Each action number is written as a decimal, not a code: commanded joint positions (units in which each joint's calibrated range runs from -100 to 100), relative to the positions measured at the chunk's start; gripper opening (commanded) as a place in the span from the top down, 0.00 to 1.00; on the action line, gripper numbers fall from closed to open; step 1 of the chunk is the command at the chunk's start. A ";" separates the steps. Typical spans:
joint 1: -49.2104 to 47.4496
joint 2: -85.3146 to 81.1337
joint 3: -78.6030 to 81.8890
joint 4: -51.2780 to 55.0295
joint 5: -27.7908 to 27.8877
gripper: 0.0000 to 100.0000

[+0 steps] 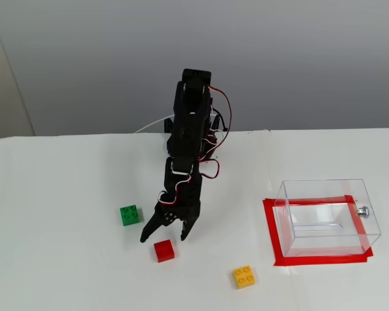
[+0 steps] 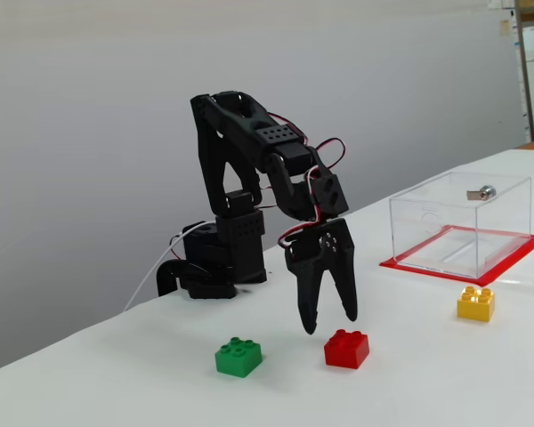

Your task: Pick the red lego brick and place it into the transparent box

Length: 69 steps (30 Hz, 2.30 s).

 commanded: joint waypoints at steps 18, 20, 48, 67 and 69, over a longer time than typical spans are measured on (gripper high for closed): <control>0.93 7.35 -5.15 -4.89 -0.27 0.58; 1.08 8.11 -5.15 -5.41 -0.01 0.58; 0.86 10.49 -6.32 -7.59 2.24 0.58; 0.79 12.10 -7.50 -6.89 3.70 0.58; 0.93 12.02 -7.41 -6.80 3.70 0.58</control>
